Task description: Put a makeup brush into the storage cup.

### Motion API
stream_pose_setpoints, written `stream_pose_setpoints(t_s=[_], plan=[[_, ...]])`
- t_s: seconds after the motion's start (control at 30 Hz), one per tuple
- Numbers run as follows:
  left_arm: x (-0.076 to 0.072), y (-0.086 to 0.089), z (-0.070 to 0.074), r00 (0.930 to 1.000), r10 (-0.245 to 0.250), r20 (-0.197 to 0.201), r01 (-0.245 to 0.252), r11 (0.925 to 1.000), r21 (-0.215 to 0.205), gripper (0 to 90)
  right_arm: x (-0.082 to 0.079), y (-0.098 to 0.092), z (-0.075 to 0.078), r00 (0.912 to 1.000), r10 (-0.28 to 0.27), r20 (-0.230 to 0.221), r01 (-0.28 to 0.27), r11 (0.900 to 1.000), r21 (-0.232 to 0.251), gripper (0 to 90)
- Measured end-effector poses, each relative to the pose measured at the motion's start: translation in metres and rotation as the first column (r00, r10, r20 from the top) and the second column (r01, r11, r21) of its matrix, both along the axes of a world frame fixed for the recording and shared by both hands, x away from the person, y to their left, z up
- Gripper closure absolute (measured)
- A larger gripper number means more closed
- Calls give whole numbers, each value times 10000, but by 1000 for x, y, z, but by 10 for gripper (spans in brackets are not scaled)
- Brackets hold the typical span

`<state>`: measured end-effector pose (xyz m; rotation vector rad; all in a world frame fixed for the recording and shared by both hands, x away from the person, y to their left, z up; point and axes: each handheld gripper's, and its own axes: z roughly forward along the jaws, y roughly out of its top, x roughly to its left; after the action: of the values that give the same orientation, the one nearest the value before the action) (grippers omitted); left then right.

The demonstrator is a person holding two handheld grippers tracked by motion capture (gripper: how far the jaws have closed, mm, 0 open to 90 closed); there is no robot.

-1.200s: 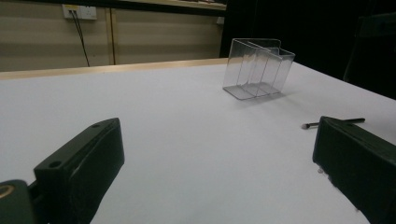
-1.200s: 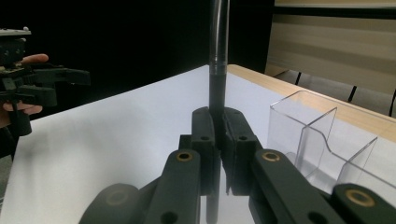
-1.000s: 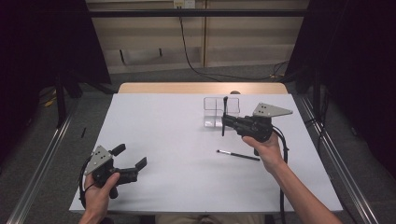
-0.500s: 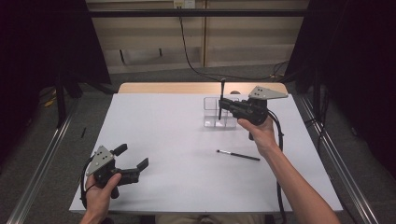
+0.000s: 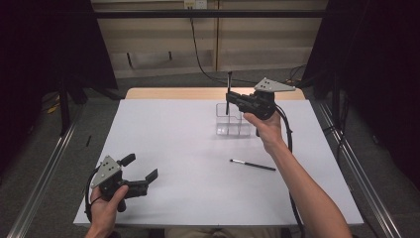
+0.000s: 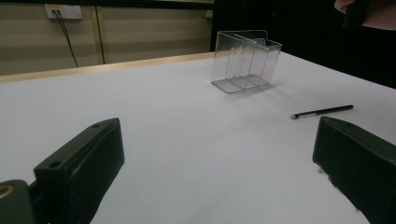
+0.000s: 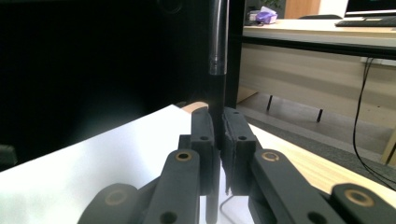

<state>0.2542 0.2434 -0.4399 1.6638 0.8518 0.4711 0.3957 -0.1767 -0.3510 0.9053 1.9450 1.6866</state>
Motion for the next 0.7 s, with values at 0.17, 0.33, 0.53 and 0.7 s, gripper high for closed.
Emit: stream_pose_setpoints(t_s=[0.17, 0.33, 0.53, 0.7], plan=[[-2, -3, 1, 9998, -120, 187, 116, 9997, 225, 22, 10, 3, -2, 9997, -233, -70, 233, 9997, -34, 842], [-2, -3, 1, 9997, -132, 213, 126, 9996, 257, 22, 23, 2, -3, 9984, -553, -131, 552, 9984, -87, 842], [-1, -3, 0, 9998, -102, 187, 96, 9993, 354, 22, 34, 3, -4, 9966, -812, -147, 809, 9966, -171, 842], [0, -1, 0, 9998, -71, 168, 65, 9995, 302, 22, 41, 4, -11, 9952, -932, -305, 926, 9955, -203, 842]])
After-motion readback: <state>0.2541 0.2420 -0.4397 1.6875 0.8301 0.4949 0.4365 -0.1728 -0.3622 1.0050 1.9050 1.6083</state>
